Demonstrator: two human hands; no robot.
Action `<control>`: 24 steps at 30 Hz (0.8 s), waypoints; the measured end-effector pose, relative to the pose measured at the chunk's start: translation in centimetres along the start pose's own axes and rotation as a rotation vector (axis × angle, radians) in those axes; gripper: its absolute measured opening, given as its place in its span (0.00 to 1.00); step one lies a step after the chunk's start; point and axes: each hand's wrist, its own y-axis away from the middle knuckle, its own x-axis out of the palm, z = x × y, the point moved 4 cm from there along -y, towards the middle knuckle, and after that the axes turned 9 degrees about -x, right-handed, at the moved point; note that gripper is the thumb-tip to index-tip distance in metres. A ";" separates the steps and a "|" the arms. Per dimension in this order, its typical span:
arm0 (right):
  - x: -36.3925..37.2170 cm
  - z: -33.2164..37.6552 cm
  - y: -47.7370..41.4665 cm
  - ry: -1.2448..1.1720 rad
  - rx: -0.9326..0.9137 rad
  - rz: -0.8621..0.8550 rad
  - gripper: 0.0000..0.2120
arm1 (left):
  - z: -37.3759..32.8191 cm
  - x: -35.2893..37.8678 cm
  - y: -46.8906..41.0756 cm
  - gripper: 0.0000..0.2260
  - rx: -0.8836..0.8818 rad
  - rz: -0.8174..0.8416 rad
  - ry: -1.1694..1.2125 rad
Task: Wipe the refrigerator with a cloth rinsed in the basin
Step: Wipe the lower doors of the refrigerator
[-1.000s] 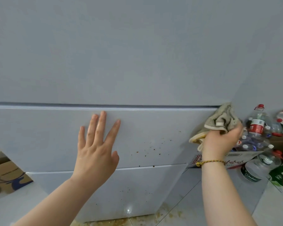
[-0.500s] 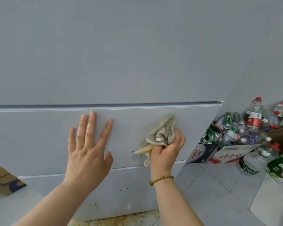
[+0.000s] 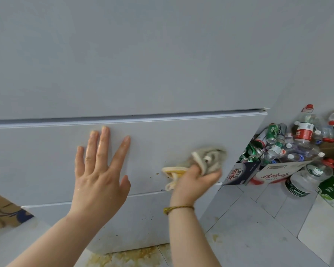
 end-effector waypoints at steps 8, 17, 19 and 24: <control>0.5 -2.6 4.1 0.062 0.115 0.275 0.26 | -0.1 0.1 0.0 0.31 -0.003 -0.002 -0.006; -3.2 -8.4 2.3 0.160 0.524 0.258 0.23 | -0.2 0.2 0.1 0.31 -0.008 0.018 0.009; -3.8 -9.5 2.0 0.216 0.648 0.173 0.22 | -0.2 0.1 0.1 0.31 -0.015 0.019 0.010; -2.5 -9.2 4.4 0.309 0.730 0.204 0.19 | -0.1 0.0 0.2 0.31 -0.005 0.010 0.009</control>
